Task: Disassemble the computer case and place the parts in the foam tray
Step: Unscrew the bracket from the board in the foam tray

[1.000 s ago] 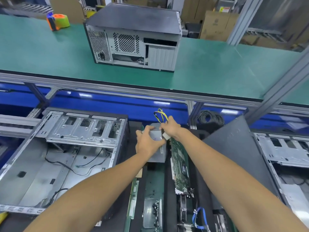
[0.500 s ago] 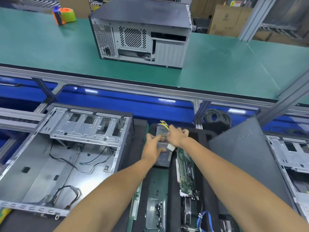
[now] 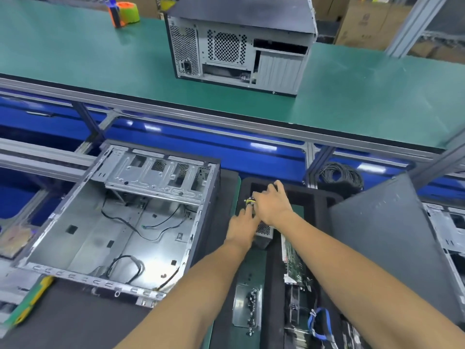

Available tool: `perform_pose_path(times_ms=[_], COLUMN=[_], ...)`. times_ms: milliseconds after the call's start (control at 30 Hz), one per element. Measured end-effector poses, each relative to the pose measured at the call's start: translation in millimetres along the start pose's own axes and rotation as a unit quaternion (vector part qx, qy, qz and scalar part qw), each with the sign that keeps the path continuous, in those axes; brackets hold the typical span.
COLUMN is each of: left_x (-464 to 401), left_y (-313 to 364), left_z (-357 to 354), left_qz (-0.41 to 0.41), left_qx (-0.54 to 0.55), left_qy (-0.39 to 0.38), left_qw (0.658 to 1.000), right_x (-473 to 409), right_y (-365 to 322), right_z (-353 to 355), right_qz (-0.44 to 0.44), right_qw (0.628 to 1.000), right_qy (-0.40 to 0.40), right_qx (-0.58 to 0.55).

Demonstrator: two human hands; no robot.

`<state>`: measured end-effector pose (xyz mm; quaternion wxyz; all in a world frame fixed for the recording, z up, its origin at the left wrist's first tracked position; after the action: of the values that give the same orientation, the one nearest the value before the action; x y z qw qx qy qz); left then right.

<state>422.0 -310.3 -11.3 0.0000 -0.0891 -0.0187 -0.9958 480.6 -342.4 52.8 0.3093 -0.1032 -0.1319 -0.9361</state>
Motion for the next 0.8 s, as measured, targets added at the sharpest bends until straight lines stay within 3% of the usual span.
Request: perform_pose_path(times_ms=[167, 400, 500, 600, 800], left_x=[15, 54, 79, 112, 204], left_y=[3, -20, -54, -95, -193], left_z=[8, 49, 94, 136, 173], left_qz=[-0.02, -0.081, -0.082, -0.096, -0.155], left_qx=[-0.074, -0.181, -0.16, -0.076, 0.016], left_qy=[-0.037, -0.068, -0.015, 0.046, 0.212], left_qw=[0.996, 0.978, 0.984, 0.991, 0.965], right_x=[20, 37, 43, 58, 103], right_y=[-4, -15, -28, -54, -141], right_z=[2, -7, 0, 19, 84], right_qz=[-0.027, -0.068, -0.085, -0.098, -0.115], right_qw=[0.997, 0.976, 0.966, 0.978, 0.943], right_qy=[0.029, -0.015, -0.015, 0.024, 0.234], right_qx=[-0.063, -0.205, -0.244, -0.183, -0.207])
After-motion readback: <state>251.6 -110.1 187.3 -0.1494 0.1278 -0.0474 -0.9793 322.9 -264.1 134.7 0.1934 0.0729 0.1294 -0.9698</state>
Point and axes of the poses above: each hand's wrist, its own x-axis away from the middle knuckle, its own z-axis out of the back of the hand, y = z × x, the point moved 10 cm from there along -x, towards the middle knuckle, and after that the axes turned 3 degrees about z, right-handed, at the moved point
